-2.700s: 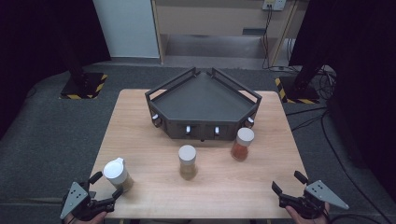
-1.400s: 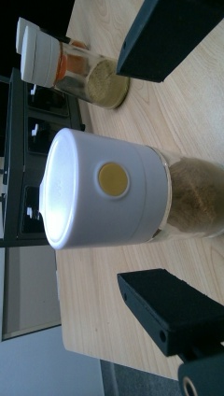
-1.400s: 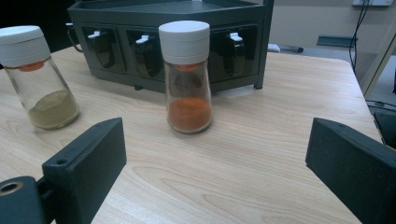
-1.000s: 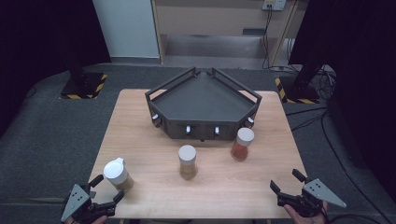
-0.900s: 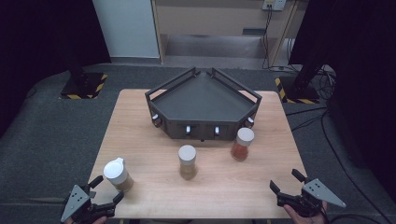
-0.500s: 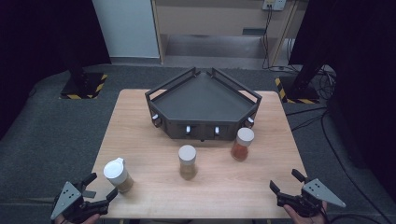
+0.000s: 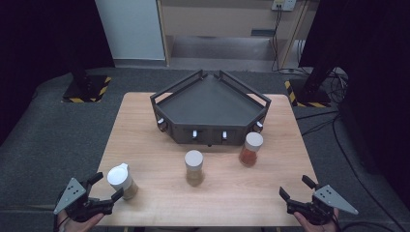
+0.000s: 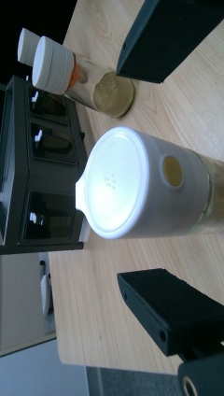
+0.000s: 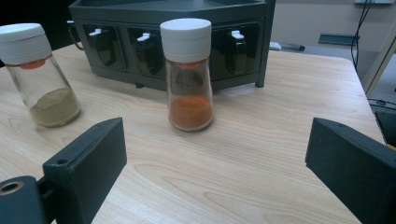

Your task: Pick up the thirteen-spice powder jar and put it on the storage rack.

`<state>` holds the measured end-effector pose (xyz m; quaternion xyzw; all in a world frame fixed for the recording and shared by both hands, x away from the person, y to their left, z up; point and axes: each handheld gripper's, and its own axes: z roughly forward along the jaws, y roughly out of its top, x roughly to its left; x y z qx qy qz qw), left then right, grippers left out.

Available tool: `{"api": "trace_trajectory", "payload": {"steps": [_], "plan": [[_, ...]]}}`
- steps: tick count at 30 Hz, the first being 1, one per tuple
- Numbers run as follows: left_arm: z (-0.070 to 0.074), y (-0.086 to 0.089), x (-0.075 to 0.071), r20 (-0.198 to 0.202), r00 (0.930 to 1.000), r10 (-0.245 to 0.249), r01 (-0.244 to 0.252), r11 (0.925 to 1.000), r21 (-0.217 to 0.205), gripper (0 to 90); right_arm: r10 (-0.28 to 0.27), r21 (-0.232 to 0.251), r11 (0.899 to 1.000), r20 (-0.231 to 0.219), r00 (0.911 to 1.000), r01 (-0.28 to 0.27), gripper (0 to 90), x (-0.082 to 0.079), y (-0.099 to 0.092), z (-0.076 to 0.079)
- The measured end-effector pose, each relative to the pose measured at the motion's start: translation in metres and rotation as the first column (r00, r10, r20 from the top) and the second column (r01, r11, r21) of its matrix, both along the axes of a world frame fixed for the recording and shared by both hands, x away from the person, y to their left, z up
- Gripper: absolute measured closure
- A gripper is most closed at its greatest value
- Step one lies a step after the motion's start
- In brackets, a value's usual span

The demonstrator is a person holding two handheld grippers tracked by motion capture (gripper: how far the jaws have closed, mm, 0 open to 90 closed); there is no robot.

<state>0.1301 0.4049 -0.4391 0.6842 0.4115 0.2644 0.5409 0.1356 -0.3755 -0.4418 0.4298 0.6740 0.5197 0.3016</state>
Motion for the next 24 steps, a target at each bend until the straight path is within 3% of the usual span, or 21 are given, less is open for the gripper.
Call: {"api": "trace_trajectory", "payload": {"steps": [6,12,15,18,21,22,24], "plan": [[-0.003,-0.003,0.010,-0.008,1.0000,-0.003,0.003,1.0000,0.001,2.1,0.001,-0.001,1.000,-0.002,1.0000,-0.001,5.2,0.000,0.000,0.000],[-0.010,-0.008,0.019,-0.019,0.9998,0.000,0.000,0.9996,-0.027,4.4,0.002,-0.002,1.000,-0.002,1.0000,-0.002,5.3,0.000,0.000,0.000],[-0.013,-0.011,0.021,-0.017,0.9998,0.009,-0.009,0.9999,-0.013,6.1,0.002,-0.002,1.000,-0.002,1.0000,-0.002,5.3,0.000,0.000,0.000],[-0.017,-0.013,0.024,-0.013,0.9996,0.027,-0.027,0.9995,-0.018,10.1,0.001,0.002,1.000,-0.003,1.0000,-0.001,5.3,0.000,0.000,0.000],[-0.020,-0.014,0.023,0.013,0.9996,0.023,-0.023,0.9996,-0.016,20.5,0.000,0.001,1.000,-0.003,1.0000,0.000,5.3,0.000,0.000,0.000],[-0.019,-0.017,0.021,0.026,0.9993,0.026,-0.027,0.9996,0.005,27.1,-0.001,0.001,1.000,-0.004,1.0000,0.001,5.3,0.000,0.000,0.000],[-0.018,-0.022,0.020,0.039,0.9987,0.034,-0.035,0.9989,0.031,28.6,-0.001,0.001,1.000,-0.003,1.0000,0.001,5.3,0.000,0.000,0.000]]}}
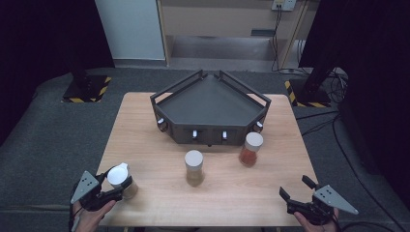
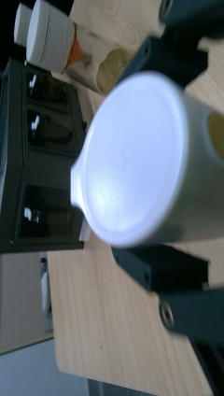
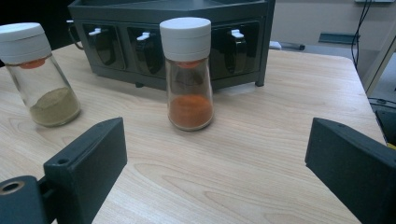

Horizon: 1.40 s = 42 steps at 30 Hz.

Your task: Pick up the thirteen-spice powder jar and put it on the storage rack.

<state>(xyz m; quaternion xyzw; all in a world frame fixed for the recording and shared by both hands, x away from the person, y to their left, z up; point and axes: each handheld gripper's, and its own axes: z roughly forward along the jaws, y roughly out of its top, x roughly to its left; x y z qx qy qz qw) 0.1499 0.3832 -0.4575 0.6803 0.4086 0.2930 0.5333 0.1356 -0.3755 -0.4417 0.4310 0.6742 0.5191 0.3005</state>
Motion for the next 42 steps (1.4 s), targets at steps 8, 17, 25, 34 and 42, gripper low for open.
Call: {"api": "trace_trajectory", "payload": {"steps": [8,17,25,34,42], "plan": [[0.000,-0.003,0.004,0.006,1.0000,0.000,0.000,1.0000,0.003,29.0,0.001,-0.001,1.000,-0.002,1.0000,-0.001,5.4,0.001,0.000,0.000],[0.009,-0.008,0.017,0.007,0.9986,-0.052,0.052,0.9985,0.014,29.1,0.001,-0.002,1.000,0.000,1.0000,-0.001,5.4,0.000,0.000,0.000],[0.024,-0.015,0.034,0.019,0.9928,-0.118,0.118,0.9929,0.018,29.2,0.002,-0.001,1.000,-0.003,1.0000,-0.002,5.4,0.000,0.000,0.000],[0.042,-0.023,0.057,0.017,0.9825,-0.186,0.185,0.9826,0.012,29.3,0.002,0.000,1.000,-0.003,1.0000,-0.002,5.4,0.000,0.000,0.000],[0.056,-0.030,0.076,0.014,0.9741,-0.226,0.226,0.9742,0.003,29.3,0.002,0.000,1.000,-0.003,1.0000,-0.002,5.4,0.001,0.000,0.000]]}}
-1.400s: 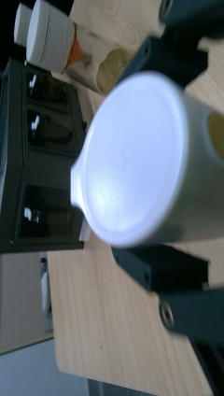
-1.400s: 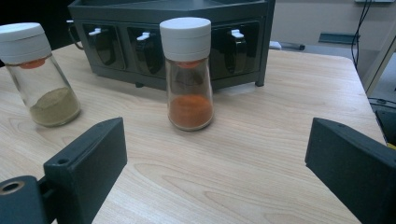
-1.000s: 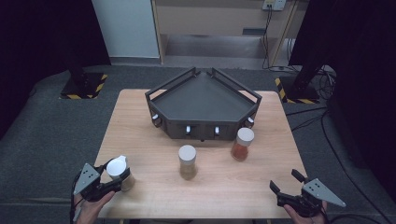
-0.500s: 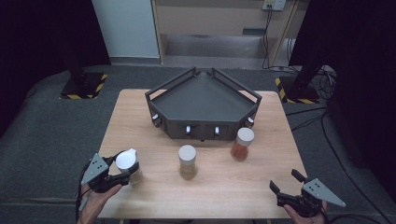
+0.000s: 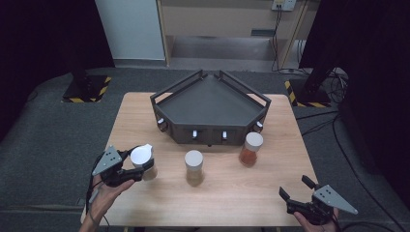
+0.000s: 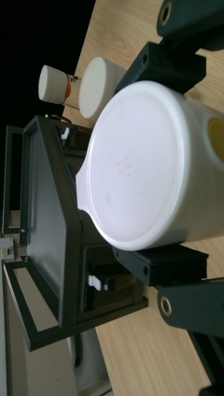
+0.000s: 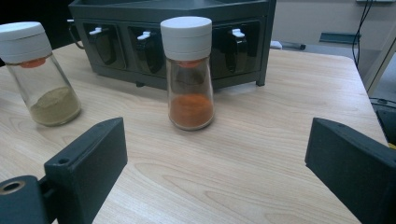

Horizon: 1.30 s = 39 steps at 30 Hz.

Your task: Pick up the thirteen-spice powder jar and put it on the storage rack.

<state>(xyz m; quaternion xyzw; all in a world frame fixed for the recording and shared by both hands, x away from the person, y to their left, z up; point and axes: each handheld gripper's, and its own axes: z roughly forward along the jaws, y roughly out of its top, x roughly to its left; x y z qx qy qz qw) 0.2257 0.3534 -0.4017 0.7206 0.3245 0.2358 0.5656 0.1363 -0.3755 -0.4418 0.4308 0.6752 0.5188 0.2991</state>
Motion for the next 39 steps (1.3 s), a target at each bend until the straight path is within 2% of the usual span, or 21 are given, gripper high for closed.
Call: {"api": "trace_trajectory", "payload": {"steps": [15,28,32,36,39], "plan": [[0.027,-0.017,0.035,0.008,0.9994,-0.033,0.033,0.9995,-0.003,29.3,0.000,0.003,1.000,0.000,1.0000,0.000,5.5,0.000,-0.001,0.000],[0.054,-0.037,0.065,0.029,0.9994,-0.020,0.020,0.9997,-0.010,29.4,0.002,0.005,1.000,-0.002,1.0000,-0.002,5.5,0.000,-0.001,-0.001],[0.062,-0.041,0.076,0.022,0.9996,-0.016,0.017,0.9993,-0.033,29.4,0.003,0.009,1.000,-0.002,1.0000,-0.003,5.5,0.001,-0.002,-0.001],[0.069,-0.047,0.085,0.027,0.9996,-0.003,0.004,0.9996,-0.028,29.4,0.003,0.012,1.000,-0.003,1.0000,-0.003,5.5,0.001,-0.002,-0.001],[0.073,-0.050,0.093,0.021,0.9998,0.001,0.000,0.9992,-0.040,29.4,0.005,0.011,1.000,-0.004,1.0000,-0.005,5.5,0.001,-0.002,-0.001]]}}
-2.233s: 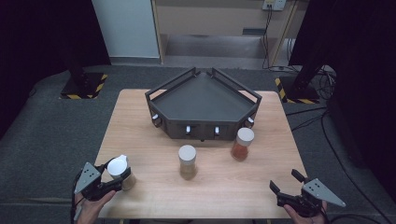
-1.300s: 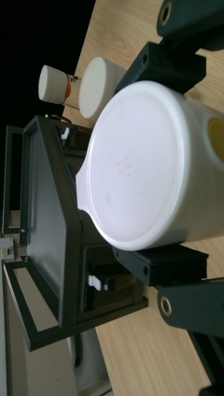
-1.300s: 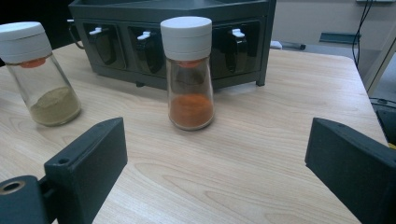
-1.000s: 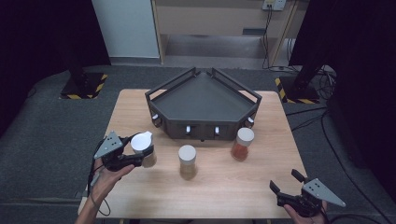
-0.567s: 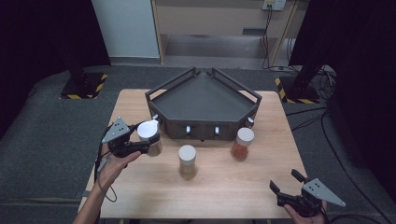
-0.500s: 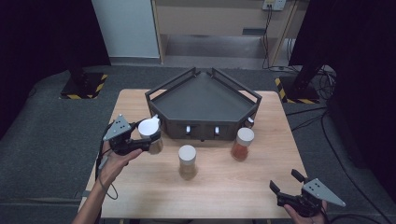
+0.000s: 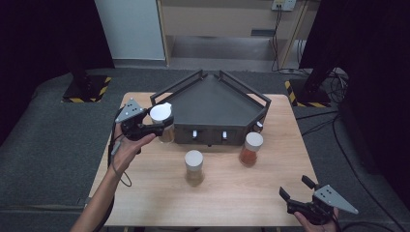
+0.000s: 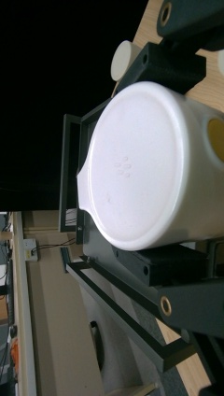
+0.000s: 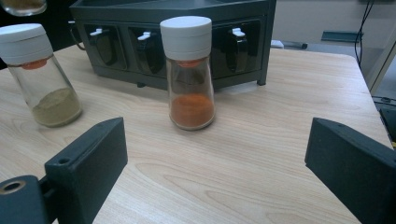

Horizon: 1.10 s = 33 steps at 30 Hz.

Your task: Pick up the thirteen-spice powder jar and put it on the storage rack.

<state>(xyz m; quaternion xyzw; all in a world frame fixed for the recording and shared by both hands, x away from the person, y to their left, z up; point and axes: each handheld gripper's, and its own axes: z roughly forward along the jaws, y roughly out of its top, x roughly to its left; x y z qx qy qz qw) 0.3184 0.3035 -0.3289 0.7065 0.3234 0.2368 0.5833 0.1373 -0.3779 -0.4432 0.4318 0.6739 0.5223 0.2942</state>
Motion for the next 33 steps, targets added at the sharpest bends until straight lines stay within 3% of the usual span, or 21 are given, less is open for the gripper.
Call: {"api": "trace_trajectory", "payload": {"steps": [18,33], "plan": [[0.020,-0.024,0.042,-0.015,0.9984,0.054,-0.054,0.9984,0.020,29.4,0.001,0.007,1.000,-0.002,1.0000,-0.001,5.5,0.000,-0.001,0.000],[0.018,-0.040,0.075,-0.036,0.9929,0.113,-0.113,0.9935,0.017,29.4,0.000,0.022,1.000,-0.006,1.0000,0.000,5.6,0.000,-0.004,-0.002]]}}
